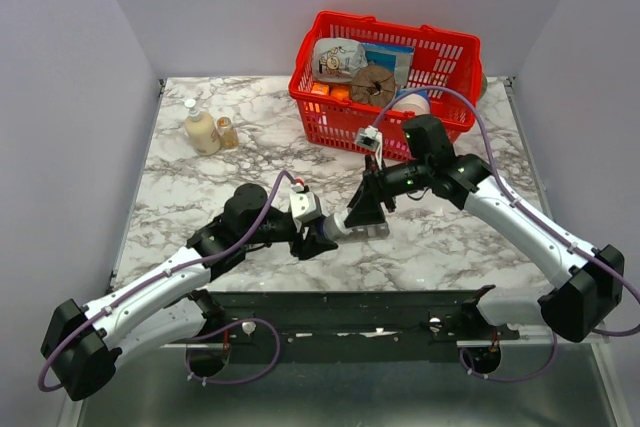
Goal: Sort the pills into containers
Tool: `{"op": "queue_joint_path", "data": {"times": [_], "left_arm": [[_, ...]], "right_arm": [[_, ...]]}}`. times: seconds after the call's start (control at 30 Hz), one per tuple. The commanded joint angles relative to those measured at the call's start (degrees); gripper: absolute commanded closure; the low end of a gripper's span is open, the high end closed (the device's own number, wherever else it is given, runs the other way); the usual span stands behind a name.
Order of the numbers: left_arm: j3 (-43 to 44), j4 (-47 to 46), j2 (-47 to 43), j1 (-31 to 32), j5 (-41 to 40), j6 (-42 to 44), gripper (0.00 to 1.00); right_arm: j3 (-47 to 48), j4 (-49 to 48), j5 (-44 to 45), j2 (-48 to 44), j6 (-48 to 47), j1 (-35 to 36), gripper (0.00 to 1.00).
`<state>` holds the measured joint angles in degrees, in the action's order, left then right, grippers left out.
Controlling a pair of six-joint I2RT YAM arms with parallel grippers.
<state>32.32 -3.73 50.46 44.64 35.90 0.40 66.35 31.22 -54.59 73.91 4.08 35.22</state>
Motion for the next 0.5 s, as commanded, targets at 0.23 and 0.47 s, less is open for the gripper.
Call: {"op": "queue_joint_path", "data": {"times": [0.23,0.47], "left_arm": [[0.38,-1.55,0.25,-0.26,-4.70,-1.81,1.00],[1.87,1.35,4.30,-0.26,-0.14,-1.46,1.00]], "right_arm": [[4.75,2.17,-2.81,1.85,-1.96,0.63,0.72],[14.59,15.77,3.78,3.69,-23.36,10.54,0.91]]}}
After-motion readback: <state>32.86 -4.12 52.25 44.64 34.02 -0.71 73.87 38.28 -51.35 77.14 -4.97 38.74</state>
